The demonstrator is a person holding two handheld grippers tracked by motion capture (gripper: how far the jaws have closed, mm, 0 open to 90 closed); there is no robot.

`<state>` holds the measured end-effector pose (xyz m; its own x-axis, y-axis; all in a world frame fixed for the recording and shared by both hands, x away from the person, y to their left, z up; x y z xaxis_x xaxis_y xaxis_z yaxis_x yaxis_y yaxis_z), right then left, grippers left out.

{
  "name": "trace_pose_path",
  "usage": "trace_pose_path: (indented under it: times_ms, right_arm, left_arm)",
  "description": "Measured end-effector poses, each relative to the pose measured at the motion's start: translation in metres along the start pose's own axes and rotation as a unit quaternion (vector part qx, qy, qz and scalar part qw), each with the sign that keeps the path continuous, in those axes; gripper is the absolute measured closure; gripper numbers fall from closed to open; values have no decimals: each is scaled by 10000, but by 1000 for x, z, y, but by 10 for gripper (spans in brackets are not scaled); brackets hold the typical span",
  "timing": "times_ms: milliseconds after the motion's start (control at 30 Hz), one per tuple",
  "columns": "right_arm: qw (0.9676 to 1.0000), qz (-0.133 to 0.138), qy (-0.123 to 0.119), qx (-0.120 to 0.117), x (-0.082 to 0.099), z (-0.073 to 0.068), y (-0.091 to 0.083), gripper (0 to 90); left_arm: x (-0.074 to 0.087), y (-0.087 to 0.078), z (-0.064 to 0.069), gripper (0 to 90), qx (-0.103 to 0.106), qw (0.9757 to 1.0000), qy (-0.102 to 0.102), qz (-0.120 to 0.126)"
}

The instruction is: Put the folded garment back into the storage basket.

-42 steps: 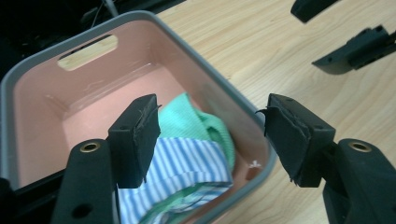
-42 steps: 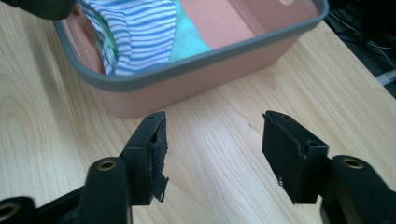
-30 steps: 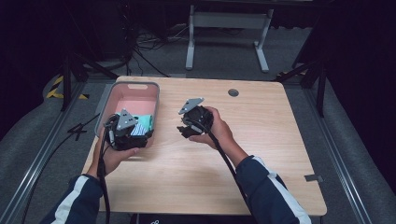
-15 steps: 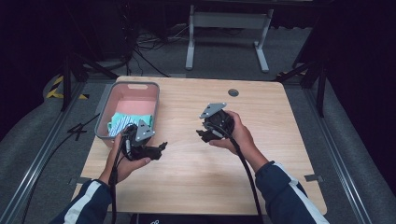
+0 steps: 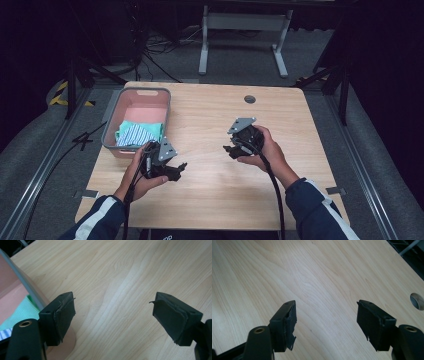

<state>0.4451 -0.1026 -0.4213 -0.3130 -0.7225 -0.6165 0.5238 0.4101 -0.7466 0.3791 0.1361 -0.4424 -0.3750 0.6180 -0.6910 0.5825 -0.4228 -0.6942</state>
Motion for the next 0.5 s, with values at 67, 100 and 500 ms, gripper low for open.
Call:
trace_pose_path:
  times_ms: [67,100,500]
  right_arm:
    - [10000,-66,-4,36,6,1,-1,326]
    - [10000,-76,18,23,9,1,-2,327]
    - [9995,-304,100,28,60,3,-11,329]
  left_arm:
    - [2,3,3,182,40,10000,27,-21]
    - [4,5,4,179,42,10000,44,-43]
    - [21,22,20,181,86,9995,188,-220]
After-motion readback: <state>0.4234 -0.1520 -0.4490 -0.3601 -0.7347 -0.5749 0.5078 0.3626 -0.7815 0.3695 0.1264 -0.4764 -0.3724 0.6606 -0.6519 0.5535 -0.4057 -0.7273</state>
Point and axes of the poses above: each handheld gripper's, and its own axes: y roughly forward along the jaws, x roughly out of its underside, z roughly to its right, the point moved 5 cm from there along y, roughly forward along the jaws
